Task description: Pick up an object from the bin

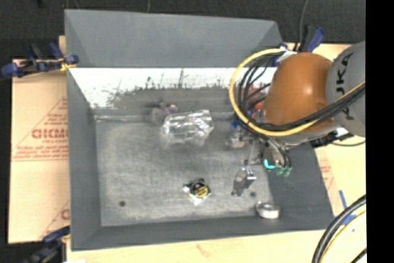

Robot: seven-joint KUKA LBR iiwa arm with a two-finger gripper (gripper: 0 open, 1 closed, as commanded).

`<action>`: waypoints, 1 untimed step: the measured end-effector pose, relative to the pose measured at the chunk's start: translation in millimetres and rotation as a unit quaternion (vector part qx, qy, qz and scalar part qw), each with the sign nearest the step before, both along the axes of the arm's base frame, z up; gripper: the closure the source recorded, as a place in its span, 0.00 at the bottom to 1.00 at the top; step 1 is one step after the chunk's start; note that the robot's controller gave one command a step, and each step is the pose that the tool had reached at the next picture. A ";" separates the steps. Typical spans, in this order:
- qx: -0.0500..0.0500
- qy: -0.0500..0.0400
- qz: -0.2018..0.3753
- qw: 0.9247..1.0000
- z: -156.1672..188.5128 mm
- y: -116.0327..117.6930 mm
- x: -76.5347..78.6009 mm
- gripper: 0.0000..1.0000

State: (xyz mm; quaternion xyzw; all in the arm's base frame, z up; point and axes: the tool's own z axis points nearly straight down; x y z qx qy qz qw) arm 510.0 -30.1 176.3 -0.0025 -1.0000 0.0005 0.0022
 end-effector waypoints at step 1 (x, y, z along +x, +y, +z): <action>0.000 -0.004 0.013 1.000 -99.2 35.9 46.7 0.00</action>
Offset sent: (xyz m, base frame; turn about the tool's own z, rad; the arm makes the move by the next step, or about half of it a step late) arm 0.0442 0.0360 -0.0991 -0.0212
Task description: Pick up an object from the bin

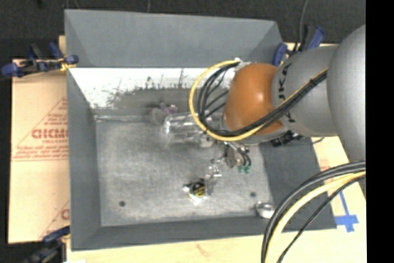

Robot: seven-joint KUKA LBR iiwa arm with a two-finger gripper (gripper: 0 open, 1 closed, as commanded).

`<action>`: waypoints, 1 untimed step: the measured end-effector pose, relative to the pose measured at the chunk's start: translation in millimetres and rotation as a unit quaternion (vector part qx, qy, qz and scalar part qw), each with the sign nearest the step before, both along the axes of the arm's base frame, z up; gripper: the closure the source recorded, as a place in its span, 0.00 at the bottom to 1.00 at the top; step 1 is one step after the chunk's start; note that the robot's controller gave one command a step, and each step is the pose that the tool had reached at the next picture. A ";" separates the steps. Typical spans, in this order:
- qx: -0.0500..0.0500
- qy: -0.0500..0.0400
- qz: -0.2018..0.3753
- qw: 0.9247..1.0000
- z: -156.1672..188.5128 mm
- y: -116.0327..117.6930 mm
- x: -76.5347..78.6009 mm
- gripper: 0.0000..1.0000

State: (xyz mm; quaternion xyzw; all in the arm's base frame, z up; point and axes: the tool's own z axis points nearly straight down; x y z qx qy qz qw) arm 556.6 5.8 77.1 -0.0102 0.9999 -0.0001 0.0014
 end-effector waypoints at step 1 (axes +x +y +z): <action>0.001 -0.011 -0.014 1.000 -2.2 34.7 -72.3 0.00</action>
Offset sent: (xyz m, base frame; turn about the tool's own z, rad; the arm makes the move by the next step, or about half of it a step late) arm -0.0773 0.0344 -0.0071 0.0274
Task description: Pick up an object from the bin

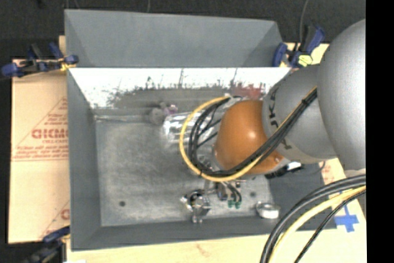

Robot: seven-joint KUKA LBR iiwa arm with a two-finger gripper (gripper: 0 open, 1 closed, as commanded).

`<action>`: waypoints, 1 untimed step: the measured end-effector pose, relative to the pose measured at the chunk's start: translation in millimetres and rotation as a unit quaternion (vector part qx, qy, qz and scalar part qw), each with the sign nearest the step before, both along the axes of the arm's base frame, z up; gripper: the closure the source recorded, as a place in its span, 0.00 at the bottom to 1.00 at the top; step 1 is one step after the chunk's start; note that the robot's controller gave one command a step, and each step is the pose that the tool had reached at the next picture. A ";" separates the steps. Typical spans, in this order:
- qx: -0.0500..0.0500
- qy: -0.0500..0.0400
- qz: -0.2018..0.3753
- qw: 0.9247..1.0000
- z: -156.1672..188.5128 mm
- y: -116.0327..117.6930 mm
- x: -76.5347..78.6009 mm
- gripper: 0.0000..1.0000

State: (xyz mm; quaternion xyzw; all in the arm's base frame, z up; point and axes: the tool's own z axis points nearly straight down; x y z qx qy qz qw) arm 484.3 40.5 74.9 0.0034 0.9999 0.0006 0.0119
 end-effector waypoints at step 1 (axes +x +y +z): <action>0.000 -0.001 0.000 1.000 1.3 -0.8 2.8 1.00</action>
Offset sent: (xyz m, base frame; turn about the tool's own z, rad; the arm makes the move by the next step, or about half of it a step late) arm 0.0000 0.0000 0.0000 0.0000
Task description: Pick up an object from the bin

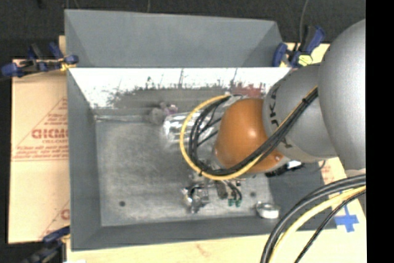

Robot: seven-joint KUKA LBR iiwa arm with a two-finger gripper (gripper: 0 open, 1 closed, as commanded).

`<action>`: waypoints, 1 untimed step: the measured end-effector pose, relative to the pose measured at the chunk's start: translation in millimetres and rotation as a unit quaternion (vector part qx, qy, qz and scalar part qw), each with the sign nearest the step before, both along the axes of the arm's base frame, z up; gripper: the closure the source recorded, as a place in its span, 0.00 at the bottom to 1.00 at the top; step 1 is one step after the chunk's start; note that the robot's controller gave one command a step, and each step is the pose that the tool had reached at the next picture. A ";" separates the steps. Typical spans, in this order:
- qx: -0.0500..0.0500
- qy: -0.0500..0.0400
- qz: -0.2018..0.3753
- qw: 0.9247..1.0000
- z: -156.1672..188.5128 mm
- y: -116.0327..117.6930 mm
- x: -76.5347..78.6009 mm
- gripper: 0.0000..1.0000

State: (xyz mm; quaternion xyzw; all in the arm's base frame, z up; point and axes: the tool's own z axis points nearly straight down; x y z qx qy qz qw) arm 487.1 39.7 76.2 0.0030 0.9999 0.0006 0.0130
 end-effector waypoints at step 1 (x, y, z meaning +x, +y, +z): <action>-0.001 0.007 0.019 1.000 127.7 3.2 13.5 1.00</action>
Offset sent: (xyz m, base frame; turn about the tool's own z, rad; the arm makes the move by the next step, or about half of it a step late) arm 0.0106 0.0043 0.1229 -0.0411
